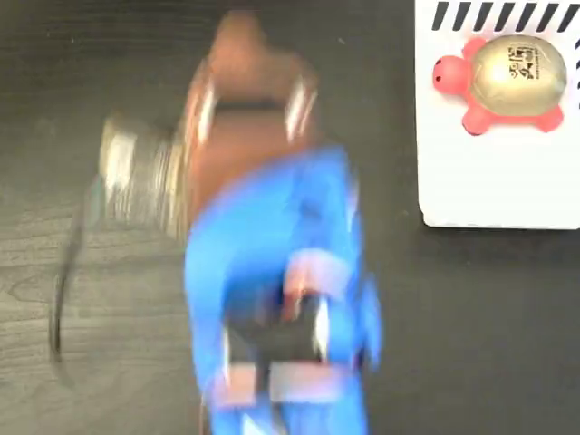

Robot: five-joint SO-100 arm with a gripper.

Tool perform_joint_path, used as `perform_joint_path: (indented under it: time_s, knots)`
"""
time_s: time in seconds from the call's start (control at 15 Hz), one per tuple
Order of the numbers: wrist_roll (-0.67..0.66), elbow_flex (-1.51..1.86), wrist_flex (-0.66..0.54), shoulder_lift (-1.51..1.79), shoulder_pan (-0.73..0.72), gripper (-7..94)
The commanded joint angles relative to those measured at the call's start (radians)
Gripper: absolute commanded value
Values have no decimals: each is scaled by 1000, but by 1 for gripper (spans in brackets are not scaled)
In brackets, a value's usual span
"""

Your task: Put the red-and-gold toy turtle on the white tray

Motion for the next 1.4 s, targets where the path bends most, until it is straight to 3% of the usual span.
perform_joint_path:
  time_s: [0.0, 0.2, 0.6, 1.33]
  knots:
    - [-20, 287, 15, 282, -21, 0]
    - [-29, 472, 163, 494, 20, 0]
    - [-71, 575, 479, 692, -28, 0]
    - [-55, 609, 463, 695, 12, 0]
